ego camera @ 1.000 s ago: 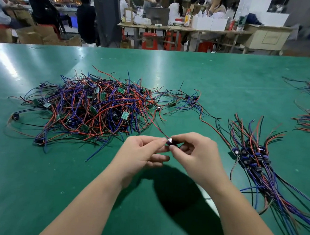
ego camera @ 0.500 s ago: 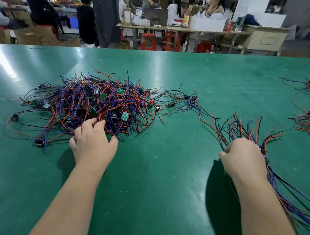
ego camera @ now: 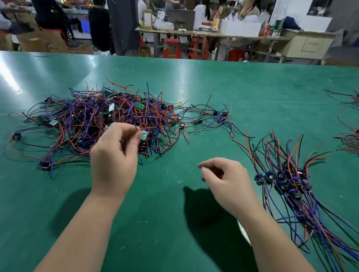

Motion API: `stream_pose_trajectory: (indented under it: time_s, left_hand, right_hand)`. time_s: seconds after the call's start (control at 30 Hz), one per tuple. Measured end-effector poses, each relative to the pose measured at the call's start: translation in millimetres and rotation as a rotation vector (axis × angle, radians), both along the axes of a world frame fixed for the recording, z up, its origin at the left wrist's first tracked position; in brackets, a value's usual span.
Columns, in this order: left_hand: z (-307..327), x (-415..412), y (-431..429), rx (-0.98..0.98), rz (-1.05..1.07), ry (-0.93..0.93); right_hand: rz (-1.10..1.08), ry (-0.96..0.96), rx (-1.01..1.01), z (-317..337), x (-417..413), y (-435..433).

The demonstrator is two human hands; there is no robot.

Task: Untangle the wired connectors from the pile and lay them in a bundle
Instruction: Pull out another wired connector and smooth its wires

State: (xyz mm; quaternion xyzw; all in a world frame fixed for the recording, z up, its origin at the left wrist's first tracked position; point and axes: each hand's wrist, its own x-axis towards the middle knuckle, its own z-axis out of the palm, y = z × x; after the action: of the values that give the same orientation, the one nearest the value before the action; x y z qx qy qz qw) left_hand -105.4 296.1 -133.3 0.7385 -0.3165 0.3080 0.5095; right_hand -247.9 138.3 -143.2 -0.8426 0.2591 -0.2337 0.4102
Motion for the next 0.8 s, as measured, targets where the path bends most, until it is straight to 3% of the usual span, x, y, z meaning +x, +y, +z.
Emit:
stream_pose_trajectory:
  time_s: [0.1, 0.17, 0.3, 0.37, 0.5, 0.6, 0.67, 0.73, 0.8]
  left_hand:
    - [1.1, -30.4, -11.4, 0.000, -0.249, -0.149]
    - [-4.1, -54.2, -20.7, 0.097, -0.462, -0.204]
    - [-18.0, -80.2, -38.6, 0.270, -0.650, -0.297]
    - [-18.8, -80.7, -40.4, 0.222, -0.704, -0.171]
    - [-18.4, -74.4, -36.3, 0.143, -0.585, 0.220]
    - [-12.4, -66.8, -42.4, 0.090, -0.570, 0.885]
    - [-7.4, -59.7, -44.3, -0.066, -0.640, 1.196]
    - [-2.9, -55.0, -42.5, -0.281, -0.769, 1.288]
    - [0.2, -53.0, -38.9, -0.458, -0.863, 1.255]
  right_hand:
    - [0.090, -0.173, 0.803, 7.9, 7.3, 5.4]
    - [0.153, -0.196, 1.058, 13.9, 6.9, 3.7]
    - [0.218, -0.216, 1.075, 16.9, -1.5, -1.3]
    - [0.172, -0.296, 1.098, 17.3, -3.8, -6.1]
    - [0.099, -0.443, 1.167, 20.7, -4.5, -15.2]
    - [0.164, -0.430, 1.149, 20.9, -6.0, -12.7]
    - [0.239, -0.394, 1.124, 20.5, -6.6, -8.7]
    - [0.312, -0.351, 1.082, 19.6, -6.7, -5.1]
    - [0.369, -0.278, 1.012, 17.6, -6.9, -1.7]
